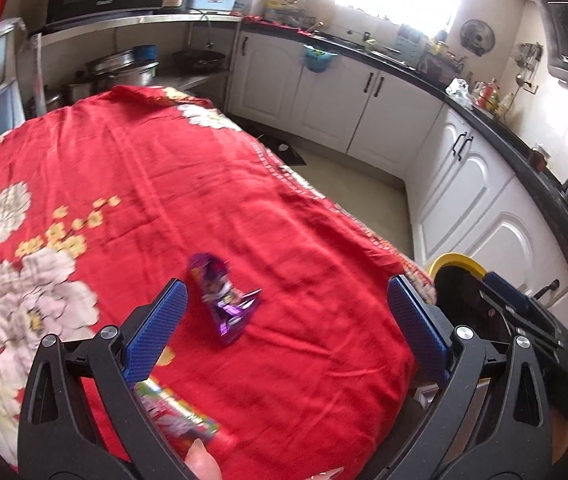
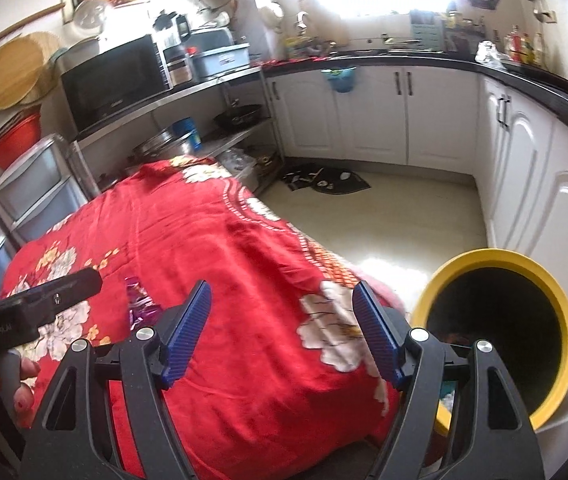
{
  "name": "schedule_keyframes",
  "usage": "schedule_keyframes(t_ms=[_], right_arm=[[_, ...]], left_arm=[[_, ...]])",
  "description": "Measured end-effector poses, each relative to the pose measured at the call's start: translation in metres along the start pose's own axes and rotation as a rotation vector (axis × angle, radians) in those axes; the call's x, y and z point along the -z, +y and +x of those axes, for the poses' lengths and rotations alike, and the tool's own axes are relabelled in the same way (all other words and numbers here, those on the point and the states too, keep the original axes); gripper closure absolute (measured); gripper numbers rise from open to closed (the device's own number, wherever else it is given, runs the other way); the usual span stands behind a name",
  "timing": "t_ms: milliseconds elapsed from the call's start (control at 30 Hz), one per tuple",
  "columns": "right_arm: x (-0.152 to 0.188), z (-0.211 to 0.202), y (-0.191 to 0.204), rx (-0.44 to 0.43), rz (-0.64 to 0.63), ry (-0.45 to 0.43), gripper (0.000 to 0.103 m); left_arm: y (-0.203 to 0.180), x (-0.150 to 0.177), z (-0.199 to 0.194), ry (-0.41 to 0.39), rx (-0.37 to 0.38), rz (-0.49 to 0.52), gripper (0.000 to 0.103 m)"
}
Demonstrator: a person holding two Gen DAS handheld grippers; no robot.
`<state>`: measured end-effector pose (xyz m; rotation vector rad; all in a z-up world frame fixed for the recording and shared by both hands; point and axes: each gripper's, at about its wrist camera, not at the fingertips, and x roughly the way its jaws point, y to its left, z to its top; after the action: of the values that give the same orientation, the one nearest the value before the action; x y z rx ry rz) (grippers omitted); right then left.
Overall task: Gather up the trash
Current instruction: 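Move both tools toward the purple candy wrapper and red candy tube, then grasp the purple candy wrapper with the right tool while the left tool grasps the red candy tube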
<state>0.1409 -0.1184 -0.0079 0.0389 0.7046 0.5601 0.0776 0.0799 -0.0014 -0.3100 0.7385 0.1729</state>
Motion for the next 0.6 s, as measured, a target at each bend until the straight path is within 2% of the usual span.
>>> schedule_keyframes(t_ms=[267,600], right_arm=[[-0.001,0.029,0.027,-0.074,-0.042,0.071,0.033],[-0.006,0.073,0.066,-0.208,-0.108,0.187,0.033]], left_arm=[[0.034,0.018,-0.004,0.040,-0.050,-0.049,0.011],[0.083,0.043,-0.006,0.145,-0.081,-0.173,0.011]])
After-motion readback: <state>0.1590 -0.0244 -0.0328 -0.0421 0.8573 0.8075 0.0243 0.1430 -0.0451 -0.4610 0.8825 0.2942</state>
